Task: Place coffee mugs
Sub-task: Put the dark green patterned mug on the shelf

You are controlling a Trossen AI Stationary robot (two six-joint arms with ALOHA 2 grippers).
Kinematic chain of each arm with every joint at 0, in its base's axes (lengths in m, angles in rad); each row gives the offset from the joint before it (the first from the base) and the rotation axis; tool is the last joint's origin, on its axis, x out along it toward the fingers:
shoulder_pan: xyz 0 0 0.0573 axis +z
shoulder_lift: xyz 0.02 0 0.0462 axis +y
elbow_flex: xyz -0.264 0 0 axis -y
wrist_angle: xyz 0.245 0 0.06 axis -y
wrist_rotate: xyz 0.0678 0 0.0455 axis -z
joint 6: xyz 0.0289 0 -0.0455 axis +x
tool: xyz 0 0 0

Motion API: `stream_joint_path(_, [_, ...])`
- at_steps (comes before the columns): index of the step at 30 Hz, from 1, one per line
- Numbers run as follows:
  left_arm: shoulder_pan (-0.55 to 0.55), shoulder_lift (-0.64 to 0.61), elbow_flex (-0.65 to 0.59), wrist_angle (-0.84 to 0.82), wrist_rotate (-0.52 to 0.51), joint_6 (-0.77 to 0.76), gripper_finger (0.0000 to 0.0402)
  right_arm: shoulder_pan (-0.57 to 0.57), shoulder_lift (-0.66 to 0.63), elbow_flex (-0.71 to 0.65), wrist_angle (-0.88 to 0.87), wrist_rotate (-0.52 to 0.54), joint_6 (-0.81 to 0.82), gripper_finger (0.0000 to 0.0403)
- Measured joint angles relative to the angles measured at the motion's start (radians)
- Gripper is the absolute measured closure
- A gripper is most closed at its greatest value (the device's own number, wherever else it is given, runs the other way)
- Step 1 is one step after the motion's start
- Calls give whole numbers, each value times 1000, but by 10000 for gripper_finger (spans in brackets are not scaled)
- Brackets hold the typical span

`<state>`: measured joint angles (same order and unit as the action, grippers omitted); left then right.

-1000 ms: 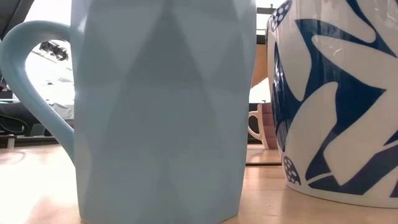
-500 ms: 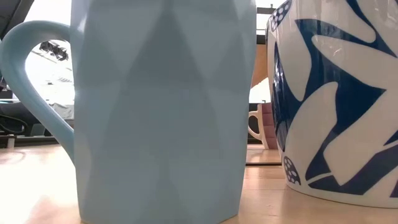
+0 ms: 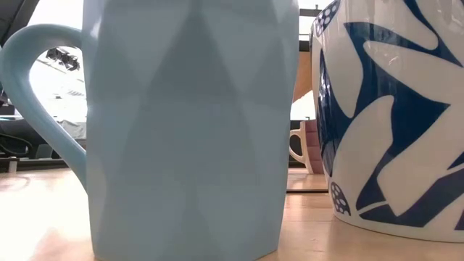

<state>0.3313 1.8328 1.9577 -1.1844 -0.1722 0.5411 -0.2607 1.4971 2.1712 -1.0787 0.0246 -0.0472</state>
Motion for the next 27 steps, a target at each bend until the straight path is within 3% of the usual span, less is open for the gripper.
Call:
stream_joint_path(8, [1, -2, 89, -83, -47, -3, 283, 0, 4, 0, -102, 0, 0, 196])
stream_joint_path(13, [-14, -12, 152, -149, -1, -136, 283, 0, 4, -18, -224, 0, 8, 196])
stream_joint_path(17, [-36, -50, 156, -147, 71, -253, 283, 2, 2, -72, -297, -4, 25, 196])
stream_joint_path(27, [-162, -140, 116, -171, 8, -372, 283, 66, -23, -294, -328, -48, 89, 196])
